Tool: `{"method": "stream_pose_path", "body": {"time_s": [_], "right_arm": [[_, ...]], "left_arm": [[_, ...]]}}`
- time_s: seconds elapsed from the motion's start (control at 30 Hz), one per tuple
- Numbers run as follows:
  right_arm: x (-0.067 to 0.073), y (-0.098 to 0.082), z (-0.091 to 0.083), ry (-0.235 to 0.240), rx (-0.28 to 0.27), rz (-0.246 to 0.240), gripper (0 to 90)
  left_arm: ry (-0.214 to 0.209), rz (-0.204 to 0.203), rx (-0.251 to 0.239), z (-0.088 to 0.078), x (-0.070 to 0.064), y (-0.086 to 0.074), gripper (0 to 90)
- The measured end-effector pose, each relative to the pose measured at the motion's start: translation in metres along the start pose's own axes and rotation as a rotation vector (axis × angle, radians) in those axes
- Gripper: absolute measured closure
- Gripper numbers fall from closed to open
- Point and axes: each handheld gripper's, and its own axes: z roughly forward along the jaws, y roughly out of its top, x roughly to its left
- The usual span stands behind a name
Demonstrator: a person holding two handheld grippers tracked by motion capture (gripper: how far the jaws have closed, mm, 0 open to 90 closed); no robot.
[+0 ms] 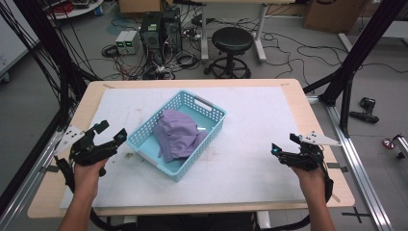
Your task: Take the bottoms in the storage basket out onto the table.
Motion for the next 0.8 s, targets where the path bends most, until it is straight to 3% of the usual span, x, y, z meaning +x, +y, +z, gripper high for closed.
{"method": "stream_pose_path", "body": {"time_s": [0.27,0.33,0.5,0.7,0.73,0.8], "right_arm": [[0.003,-0.001,-0.004,0.011,0.001,-0.013,15.6],[0.003,-0.001,-0.004,0.011,0.000,-0.013,15.5],[0.003,0.000,-0.006,0.012,-0.004,-0.012,15.6],[0.004,0.000,-0.004,0.018,-0.004,-0.010,15.5],[0.004,0.001,-0.004,0.020,-0.005,-0.012,15.6],[0.004,0.001,-0.004,0.019,-0.006,-0.013,15.6]], "left_arm": [[-0.044,0.032,0.019,0.034,-0.023,0.015,16.6],[-0.053,0.036,0.052,0.048,-0.029,0.016,16.6],[-0.073,0.027,0.078,0.062,-0.037,0.015,16.6],[-0.108,0.021,0.148,0.091,-0.051,0.008,17.1],[-0.097,0.022,0.164,0.102,-0.055,0.006,17.2],[-0.097,0.016,0.169,0.107,-0.057,0.005,17.2]]}}
